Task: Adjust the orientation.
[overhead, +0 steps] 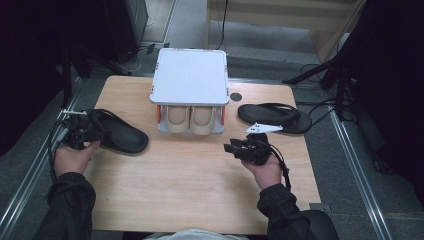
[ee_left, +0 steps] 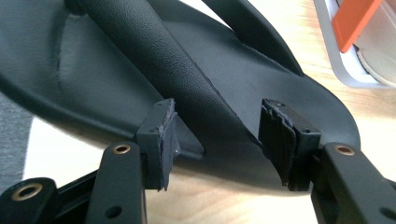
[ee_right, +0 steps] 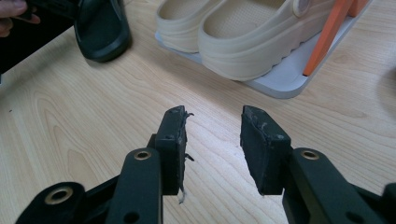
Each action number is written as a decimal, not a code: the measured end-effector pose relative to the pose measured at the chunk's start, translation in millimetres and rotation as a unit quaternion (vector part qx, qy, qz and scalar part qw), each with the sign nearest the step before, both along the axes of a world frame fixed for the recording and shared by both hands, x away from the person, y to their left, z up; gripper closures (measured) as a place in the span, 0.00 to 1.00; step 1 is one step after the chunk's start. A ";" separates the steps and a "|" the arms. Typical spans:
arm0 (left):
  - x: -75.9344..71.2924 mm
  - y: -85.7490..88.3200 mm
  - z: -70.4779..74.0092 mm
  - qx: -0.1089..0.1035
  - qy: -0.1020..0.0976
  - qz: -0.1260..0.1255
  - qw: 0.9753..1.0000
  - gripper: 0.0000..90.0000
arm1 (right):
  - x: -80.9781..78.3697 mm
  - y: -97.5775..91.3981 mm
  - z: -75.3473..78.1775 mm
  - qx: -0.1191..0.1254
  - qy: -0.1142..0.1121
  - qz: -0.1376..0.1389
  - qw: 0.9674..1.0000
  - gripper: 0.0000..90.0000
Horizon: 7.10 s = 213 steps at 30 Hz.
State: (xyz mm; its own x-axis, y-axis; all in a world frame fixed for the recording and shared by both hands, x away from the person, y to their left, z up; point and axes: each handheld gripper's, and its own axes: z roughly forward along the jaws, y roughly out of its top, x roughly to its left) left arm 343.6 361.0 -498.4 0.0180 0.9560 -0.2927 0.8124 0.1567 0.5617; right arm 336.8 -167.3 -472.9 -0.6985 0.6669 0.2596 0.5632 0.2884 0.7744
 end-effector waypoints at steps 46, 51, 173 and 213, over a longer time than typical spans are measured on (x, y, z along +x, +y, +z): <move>36.8 14.0 -7.3 -0.029 0.047 0.013 0.998 0.79 | -1.4 -3.3 -1.3 -0.009 -0.002 -0.013 1.000 0.69; 35.1 18.1 -5.0 -0.049 0.048 0.011 0.998 0.80 | -1.7 -3.8 -0.9 -0.009 -0.003 -0.014 1.000 0.69; -47.3 -120.4 5.8 -0.044 -0.011 -0.219 0.975 0.46 | 154.2 -76.3 -36.5 -0.020 0.072 -0.233 0.970 1.00; -29.5 -111.0 10.6 -0.037 -0.009 -0.217 0.975 0.45 | 108.7 -93.3 -40.2 -0.050 0.102 -0.185 0.976 1.00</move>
